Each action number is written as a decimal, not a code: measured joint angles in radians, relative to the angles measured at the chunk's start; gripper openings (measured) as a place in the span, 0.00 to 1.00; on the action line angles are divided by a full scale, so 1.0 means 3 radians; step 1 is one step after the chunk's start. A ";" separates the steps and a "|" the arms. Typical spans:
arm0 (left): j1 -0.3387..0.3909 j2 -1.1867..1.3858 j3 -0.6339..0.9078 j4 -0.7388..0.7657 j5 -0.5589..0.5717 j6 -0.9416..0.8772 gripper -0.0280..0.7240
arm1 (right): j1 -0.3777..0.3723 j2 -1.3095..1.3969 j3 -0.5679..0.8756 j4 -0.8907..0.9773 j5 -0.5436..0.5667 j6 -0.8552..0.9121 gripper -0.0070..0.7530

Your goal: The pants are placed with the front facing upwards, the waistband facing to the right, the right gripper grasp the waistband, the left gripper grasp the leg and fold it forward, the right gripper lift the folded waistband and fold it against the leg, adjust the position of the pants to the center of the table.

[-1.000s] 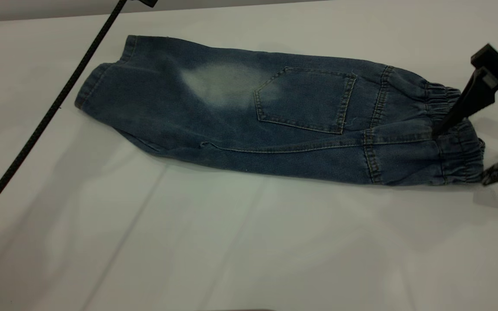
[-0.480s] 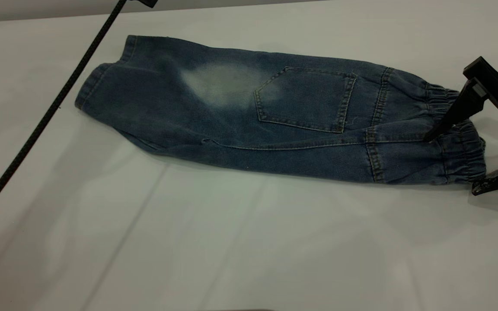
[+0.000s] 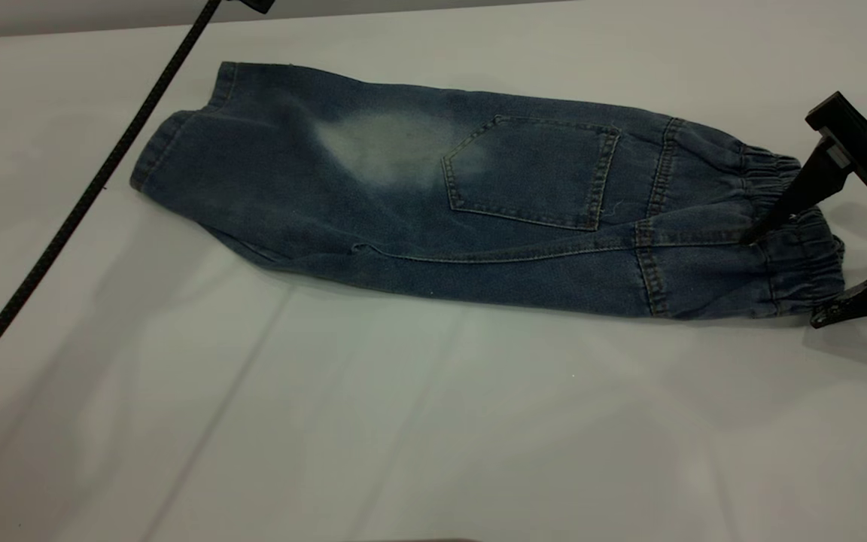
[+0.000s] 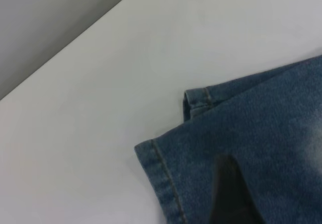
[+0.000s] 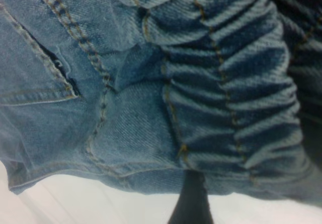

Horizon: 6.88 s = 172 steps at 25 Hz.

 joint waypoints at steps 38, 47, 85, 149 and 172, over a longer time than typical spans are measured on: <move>0.0000 0.0052 0.0000 -0.0011 0.0302 -0.0004 0.55 | 0.0000 0.0018 0.0000 0.1293 -0.0747 -0.1137 0.20; -0.0250 0.0183 0.0038 -0.0258 0.0470 0.0013 0.55 | 0.0000 0.0014 0.0000 0.1972 -0.0504 -0.2208 0.08; -0.0614 -0.0013 0.0061 -0.0555 0.0657 0.0012 0.55 | 0.0149 -0.1105 0.0016 0.1810 0.0814 -0.3355 0.08; -0.0345 -0.2143 0.0062 -0.0321 0.0457 -0.0047 0.55 | 0.2988 0.0390 -0.3466 -0.3186 0.0314 0.2103 0.65; -0.0345 -0.2220 0.0064 -0.0330 0.0713 -0.0131 0.55 | 0.2840 0.2078 -0.5239 -0.3048 0.1052 0.5559 0.59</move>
